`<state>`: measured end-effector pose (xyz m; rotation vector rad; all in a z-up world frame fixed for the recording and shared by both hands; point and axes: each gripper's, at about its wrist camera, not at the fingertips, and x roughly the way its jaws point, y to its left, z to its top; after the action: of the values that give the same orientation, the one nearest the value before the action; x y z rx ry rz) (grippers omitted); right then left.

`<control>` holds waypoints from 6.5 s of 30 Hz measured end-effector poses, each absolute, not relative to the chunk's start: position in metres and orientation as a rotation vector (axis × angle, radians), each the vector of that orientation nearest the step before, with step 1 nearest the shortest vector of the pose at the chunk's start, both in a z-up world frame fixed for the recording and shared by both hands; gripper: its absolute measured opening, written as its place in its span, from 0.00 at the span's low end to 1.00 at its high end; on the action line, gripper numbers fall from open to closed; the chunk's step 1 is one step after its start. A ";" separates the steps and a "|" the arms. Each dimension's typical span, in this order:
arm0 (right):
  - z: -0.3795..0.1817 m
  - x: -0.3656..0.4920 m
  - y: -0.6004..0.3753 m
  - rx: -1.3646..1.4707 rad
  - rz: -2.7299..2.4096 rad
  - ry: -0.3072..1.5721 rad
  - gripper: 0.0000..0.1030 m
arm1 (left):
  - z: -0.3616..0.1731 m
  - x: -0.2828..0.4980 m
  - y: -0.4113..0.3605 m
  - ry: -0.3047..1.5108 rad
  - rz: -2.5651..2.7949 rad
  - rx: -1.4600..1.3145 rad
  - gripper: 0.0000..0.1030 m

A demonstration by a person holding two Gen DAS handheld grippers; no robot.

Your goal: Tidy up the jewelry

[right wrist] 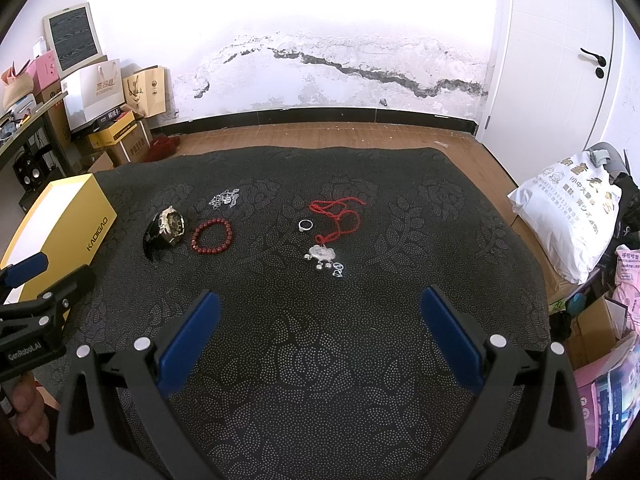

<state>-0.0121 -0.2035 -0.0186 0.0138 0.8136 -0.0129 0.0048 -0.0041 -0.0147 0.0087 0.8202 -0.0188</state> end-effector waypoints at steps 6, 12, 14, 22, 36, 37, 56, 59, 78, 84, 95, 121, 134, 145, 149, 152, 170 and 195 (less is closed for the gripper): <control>-0.018 -0.012 -0.204 0.014 -0.012 0.813 0.94 | -0.014 0.005 -0.005 0.820 -0.018 0.011 0.95; -0.018 -0.012 -0.204 0.013 -0.012 0.814 0.94 | -0.015 0.005 -0.005 0.821 -0.018 0.010 0.95; -0.018 -0.012 -0.204 0.014 -0.012 0.813 0.94 | -0.015 0.005 -0.005 0.822 -0.019 0.011 0.95; -0.019 -0.012 -0.204 0.013 -0.013 0.813 0.94 | -0.018 0.008 -0.005 0.830 -0.019 0.008 0.95; -0.019 -0.010 -0.205 0.017 -0.013 0.818 0.94 | -0.022 0.016 -0.006 0.852 -0.026 0.015 0.95; -0.019 -0.010 -0.205 0.019 -0.014 0.818 0.94 | -0.023 0.017 -0.006 0.855 -0.026 0.016 0.95; -0.072 0.069 -0.217 -0.050 -0.013 0.867 0.94 | -0.071 0.117 -0.001 0.919 -0.009 0.048 0.95; -0.084 0.081 -0.218 -0.055 -0.004 0.889 0.94 | -0.085 0.142 0.006 0.914 0.049 0.073 0.95; -0.154 0.140 -0.209 -0.075 -0.024 1.007 0.94 | -0.149 0.198 0.039 0.960 0.049 0.015 0.95; -0.160 0.146 -0.216 0.028 -0.026 0.989 0.94 | -0.151 0.199 0.038 0.946 0.044 0.021 0.95; -0.158 0.132 -0.215 0.020 -0.005 0.953 0.80 | -0.150 0.189 0.035 0.937 0.059 0.020 0.89; -0.106 0.113 -0.206 0.031 0.059 0.862 0.10 | -0.097 0.154 0.019 0.898 0.012 0.054 0.53; 0.026 0.076 -0.175 0.051 0.150 0.749 0.10 | 0.012 0.089 0.066 0.865 0.028 0.030 0.53; 0.151 0.047 -0.116 0.012 0.282 0.721 0.10 | 0.108 0.040 0.125 0.794 0.060 0.000 0.53; 0.178 0.037 -0.074 -0.015 0.348 0.719 0.10 | 0.130 0.022 0.158 0.796 0.093 -0.025 0.53; 0.191 0.031 -0.032 -0.046 0.410 0.718 0.10 | 0.141 0.009 0.186 0.796 0.135 -0.039 0.53; 0.127 0.073 0.208 -0.228 0.705 0.843 0.10 | 0.067 -0.017 0.340 0.910 0.358 -0.157 0.53; -0.069 0.163 0.281 -0.412 0.658 1.044 0.10 | -0.086 0.034 0.364 1.078 0.388 -0.196 0.53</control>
<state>0.1631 0.2808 -0.0685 -0.4118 1.0441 0.6576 0.0340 0.3643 -0.0860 -0.1961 1.0778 0.3885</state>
